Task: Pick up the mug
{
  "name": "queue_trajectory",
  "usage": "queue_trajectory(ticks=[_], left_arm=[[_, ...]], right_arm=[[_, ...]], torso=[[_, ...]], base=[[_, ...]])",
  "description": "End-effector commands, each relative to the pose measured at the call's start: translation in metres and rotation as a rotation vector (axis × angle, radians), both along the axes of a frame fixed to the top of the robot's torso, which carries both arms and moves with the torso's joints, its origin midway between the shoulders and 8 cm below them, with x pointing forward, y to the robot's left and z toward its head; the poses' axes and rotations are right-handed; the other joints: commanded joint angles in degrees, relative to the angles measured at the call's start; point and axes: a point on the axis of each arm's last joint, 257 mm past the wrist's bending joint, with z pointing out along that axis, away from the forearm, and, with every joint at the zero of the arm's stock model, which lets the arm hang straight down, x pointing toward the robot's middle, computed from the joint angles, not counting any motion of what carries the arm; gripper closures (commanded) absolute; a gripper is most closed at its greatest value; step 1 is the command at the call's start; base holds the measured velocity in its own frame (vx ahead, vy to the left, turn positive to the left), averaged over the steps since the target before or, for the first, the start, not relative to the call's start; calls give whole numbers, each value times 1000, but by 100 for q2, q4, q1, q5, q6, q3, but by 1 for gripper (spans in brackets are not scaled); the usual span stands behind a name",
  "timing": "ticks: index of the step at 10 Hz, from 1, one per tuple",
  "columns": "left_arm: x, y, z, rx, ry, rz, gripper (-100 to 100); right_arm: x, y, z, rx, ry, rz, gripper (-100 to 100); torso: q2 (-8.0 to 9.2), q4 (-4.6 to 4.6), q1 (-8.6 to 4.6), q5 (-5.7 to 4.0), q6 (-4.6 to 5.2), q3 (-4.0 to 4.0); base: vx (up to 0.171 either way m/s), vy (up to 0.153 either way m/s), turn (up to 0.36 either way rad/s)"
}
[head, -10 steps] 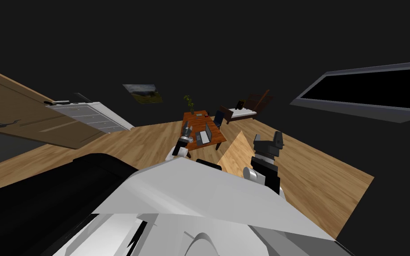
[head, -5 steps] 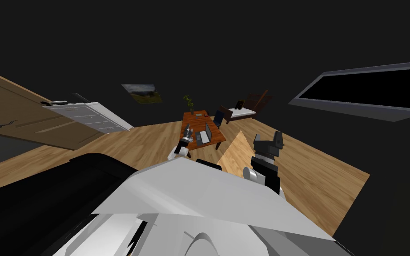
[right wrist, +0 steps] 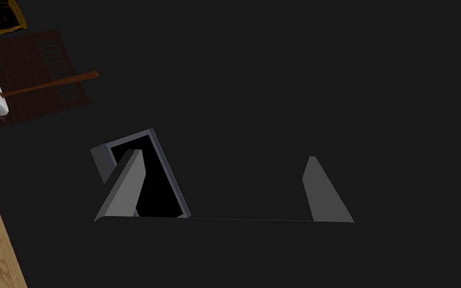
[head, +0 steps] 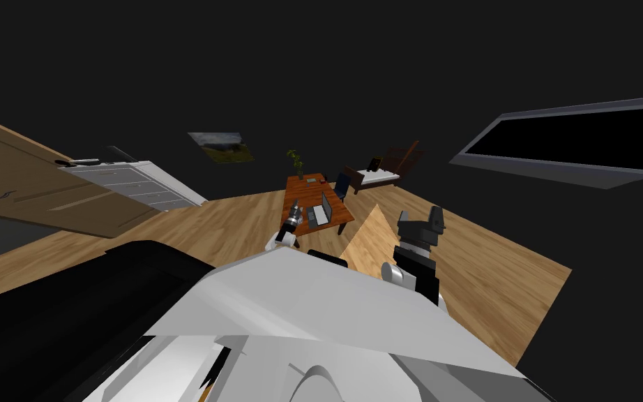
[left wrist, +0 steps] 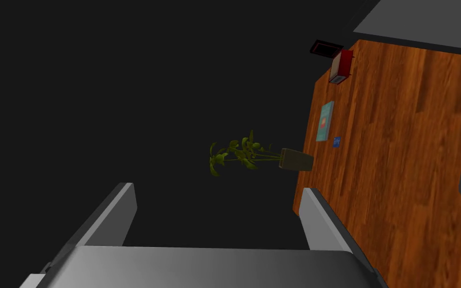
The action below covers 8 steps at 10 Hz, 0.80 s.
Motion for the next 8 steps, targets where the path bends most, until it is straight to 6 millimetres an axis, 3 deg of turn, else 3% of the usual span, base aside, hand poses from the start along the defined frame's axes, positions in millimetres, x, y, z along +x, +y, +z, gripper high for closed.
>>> queue_trajectory(ticks=[1, 8], left_arm=[[-1, 4, -13, -4, 28, 4, -100], [5, 29, -100, -91, 209, 44, -100]], right_arm=[[0, 0, 0, 0, 0, 0, 0], [0, 0, 0, 0, 0, 0, 0]], torso=[[0, 0, 0, 0, 0, 0], [0, 0, 1, 0, 0, 0]], base=[[-6, 4, -1], [-10, 12, -39]])
